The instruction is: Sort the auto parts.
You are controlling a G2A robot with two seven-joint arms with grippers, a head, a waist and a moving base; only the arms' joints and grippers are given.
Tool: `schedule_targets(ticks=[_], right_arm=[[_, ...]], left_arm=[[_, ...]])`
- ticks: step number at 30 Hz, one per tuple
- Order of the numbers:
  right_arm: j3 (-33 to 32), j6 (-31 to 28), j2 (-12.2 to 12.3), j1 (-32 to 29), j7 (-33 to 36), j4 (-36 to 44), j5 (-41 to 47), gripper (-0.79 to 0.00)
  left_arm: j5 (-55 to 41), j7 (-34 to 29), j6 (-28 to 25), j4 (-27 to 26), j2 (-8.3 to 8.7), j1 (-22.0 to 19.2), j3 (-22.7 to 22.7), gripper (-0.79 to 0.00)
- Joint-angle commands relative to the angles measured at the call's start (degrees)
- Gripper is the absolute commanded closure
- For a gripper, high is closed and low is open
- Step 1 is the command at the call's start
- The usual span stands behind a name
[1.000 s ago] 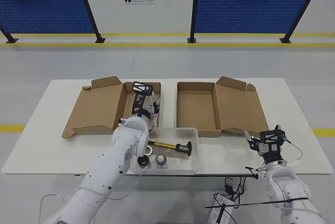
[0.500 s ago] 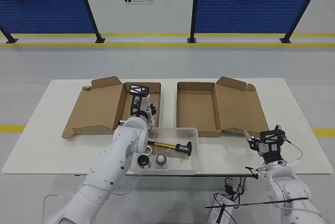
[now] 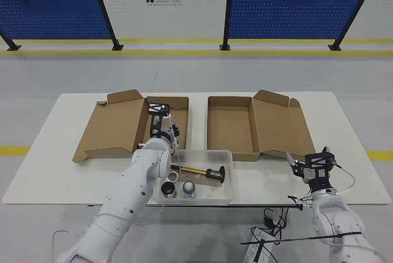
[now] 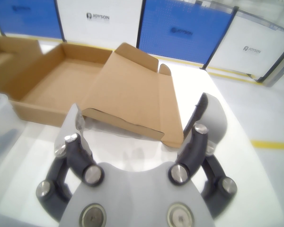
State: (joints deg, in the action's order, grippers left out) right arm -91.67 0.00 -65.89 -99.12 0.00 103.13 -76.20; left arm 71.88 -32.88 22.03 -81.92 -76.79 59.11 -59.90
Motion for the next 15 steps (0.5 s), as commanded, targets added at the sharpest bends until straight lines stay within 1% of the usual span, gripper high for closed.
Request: schedule_targets(ticks=[1, 5, 7, 8, 9, 10, 12, 13, 14, 15], right_arm=[[0.0, 0.0, 0.0, 0.0, 0.0, 0.0, 0.0, -0.785], [0.0, 0.0, 0.0, 0.0, 0.0, 0.0, 0.0, -0.785], [0.0, 0.0, 0.0, 0.0, 0.0, 0.0, 0.0, -0.785], [0.0, 0.0, 0.0, 0.0, 0.0, 0.0, 0.0, -0.785], [0.0, 0.0, 0.0, 0.0, 0.0, 0.0, 0.0, -0.785], [0.0, 0.0, 0.0, 0.0, 0.0, 0.0, 0.0, -0.785], [0.0, 0.0, 0.0, 0.0, 0.0, 0.0, 0.0, -0.785], [0.0, 0.0, 0.0, 0.0, 0.0, 0.0, 0.0, -0.785], [0.0, 0.0, 0.0, 0.0, 0.0, 0.0, 0.0, -0.785], [0.0, 0.0, 0.0, 0.0, 0.0, 0.0, 0.0, -0.785]], left_arm=[[-0.1, 0.0, -0.2, 0.4, -0.10, 0.1, -0.2, 0.000], [0.0, -0.1, -0.6, 1.0, -0.28, 0.2, -0.5, 0.000], [0.4, -0.3, -0.9, 1.2, -0.34, 0.2, -0.6, -0.015], [0.6, -0.3, -1.0, 1.2, -0.37, 0.3, -0.6, -0.132], [0.8, -0.4, -1.1, 1.3, -0.41, 0.3, -0.7, -0.274], [0.9, -0.5, -1.2, 1.2, -0.46, 0.3, -0.7, -0.345], [1.0, -0.7, -1.3, 1.2, -0.54, 0.4, -0.8, -0.388], [1.1, -0.7, -1.4, 1.1, -0.57, 0.4, -0.9, -0.520], [1.3, -0.8, -1.5, 1.1, -0.61, 0.5, -0.9, -0.570], [1.7, -0.8, -1.7, 1.1, -0.63, 0.5, -0.8, -0.785]])
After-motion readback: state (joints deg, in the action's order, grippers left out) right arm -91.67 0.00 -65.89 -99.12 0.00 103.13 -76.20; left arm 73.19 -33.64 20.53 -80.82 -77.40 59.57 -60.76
